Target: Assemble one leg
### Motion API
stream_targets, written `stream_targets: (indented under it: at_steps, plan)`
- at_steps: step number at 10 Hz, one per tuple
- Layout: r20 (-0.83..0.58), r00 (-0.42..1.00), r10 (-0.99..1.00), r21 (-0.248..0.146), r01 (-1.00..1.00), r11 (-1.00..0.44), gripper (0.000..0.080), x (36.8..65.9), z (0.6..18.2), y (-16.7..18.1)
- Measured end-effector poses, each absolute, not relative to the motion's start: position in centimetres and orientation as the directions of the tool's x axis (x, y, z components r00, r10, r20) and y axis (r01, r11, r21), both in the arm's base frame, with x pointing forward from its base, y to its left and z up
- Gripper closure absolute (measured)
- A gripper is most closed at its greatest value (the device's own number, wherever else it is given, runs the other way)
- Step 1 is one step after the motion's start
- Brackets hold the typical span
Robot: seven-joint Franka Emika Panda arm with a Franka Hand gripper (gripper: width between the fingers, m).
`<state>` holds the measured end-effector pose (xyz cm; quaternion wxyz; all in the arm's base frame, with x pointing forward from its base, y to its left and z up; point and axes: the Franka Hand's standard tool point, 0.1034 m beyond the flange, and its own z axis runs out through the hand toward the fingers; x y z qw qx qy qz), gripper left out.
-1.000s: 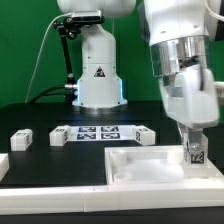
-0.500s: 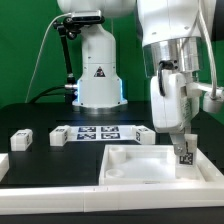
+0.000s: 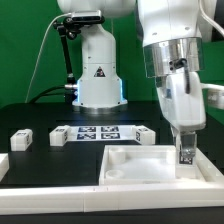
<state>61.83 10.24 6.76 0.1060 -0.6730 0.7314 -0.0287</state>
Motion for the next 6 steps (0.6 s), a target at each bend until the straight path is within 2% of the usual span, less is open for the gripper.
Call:
stream_targets:
  at_steps: [3, 6]
  plan:
    - [-0.069, 0.163, -0.984, -0.205, -0.968, -0.146, 0.0150, 61.81, 6.74, 10.29]
    - [-0.069, 0.167, -0.984, -0.205, -0.967, -0.150, 0.0150, 61.80, 6.73, 10.29]
